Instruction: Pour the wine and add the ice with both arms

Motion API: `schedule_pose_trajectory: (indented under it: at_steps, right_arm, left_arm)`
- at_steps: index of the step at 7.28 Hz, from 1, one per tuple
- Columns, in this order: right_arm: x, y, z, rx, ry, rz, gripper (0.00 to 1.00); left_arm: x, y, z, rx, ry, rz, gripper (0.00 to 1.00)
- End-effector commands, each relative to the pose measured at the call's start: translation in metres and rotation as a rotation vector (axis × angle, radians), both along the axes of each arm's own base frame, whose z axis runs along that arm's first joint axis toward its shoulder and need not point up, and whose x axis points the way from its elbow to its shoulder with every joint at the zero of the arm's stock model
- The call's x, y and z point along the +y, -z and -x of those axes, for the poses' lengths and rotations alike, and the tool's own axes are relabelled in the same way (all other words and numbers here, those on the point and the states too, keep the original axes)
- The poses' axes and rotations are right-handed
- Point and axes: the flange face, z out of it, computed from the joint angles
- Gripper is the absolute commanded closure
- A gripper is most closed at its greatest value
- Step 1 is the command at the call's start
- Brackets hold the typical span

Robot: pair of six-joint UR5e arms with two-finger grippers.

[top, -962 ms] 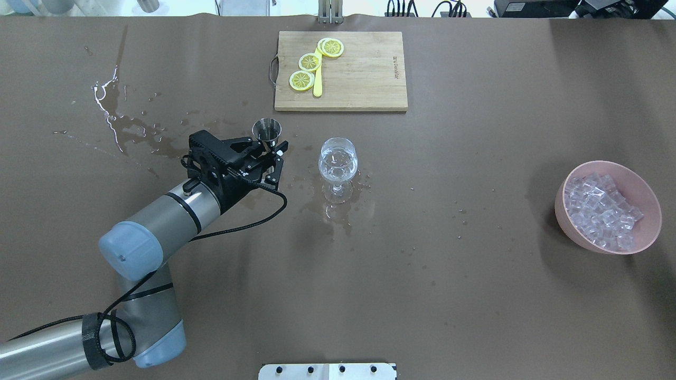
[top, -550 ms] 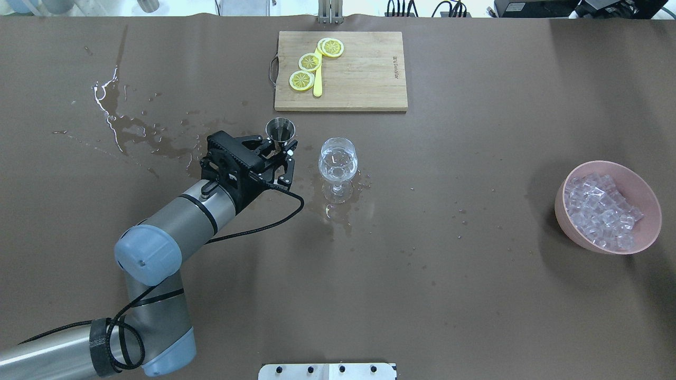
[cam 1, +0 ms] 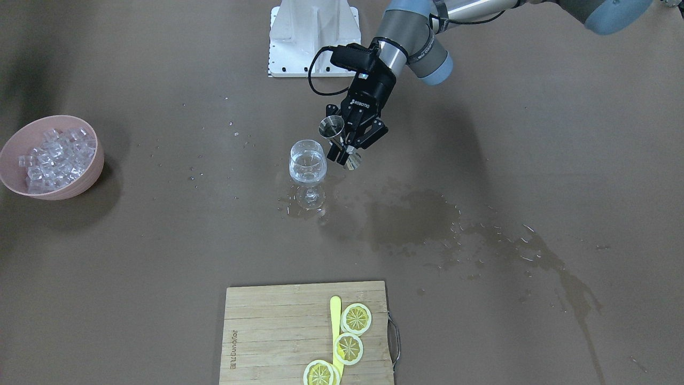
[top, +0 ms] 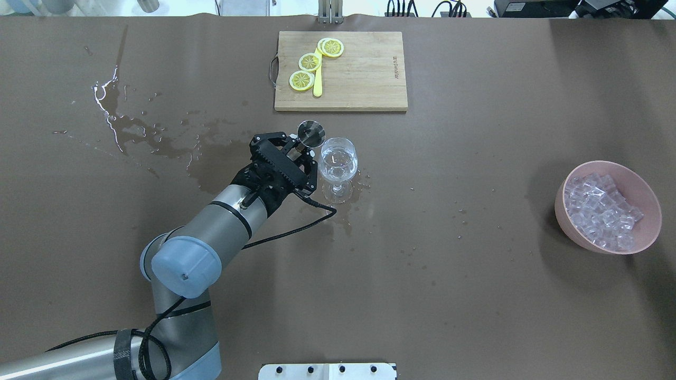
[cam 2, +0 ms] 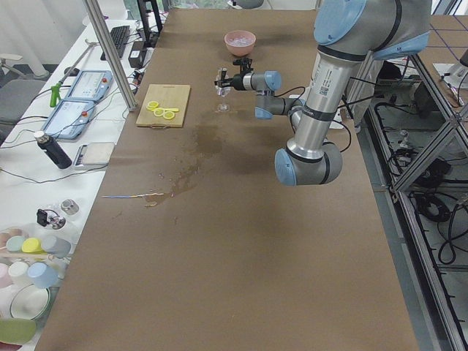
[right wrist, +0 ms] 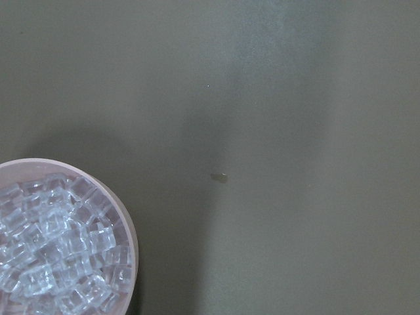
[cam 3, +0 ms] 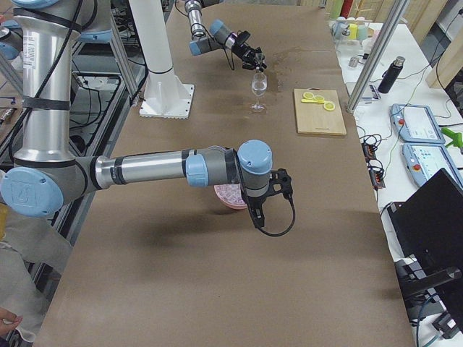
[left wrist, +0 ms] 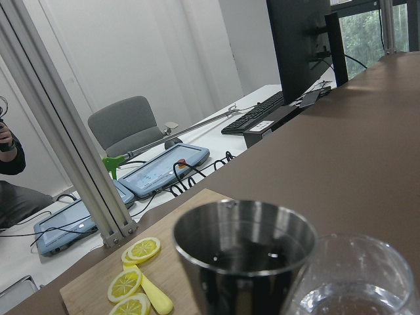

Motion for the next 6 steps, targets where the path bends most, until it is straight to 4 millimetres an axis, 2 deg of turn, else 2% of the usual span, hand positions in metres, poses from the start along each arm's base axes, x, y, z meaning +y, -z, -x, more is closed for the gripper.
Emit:
schedule_pose_trajectory:
  at_steps: [1, 4, 6]
  right_arm:
    - [0.000, 0.001, 0.000, 0.000, 0.000, -0.003, 0.00]
    - [-0.001, 0.003, 0.000, 0.000, 0.000, -0.006, 0.00]
    - [-0.001, 0.004, 0.000, 0.000, 0.000, -0.008, 0.00]
  left_arm:
    - [-0.001, 0.005, -0.002, -0.049, 0.011, -0.019, 1.00]
    - [-0.006, 0.016, -0.006, -0.131, 0.030, -0.040, 1.00]
    - [-0.008, 0.033, -0.005, -0.210, 0.055, -0.105, 1.00]
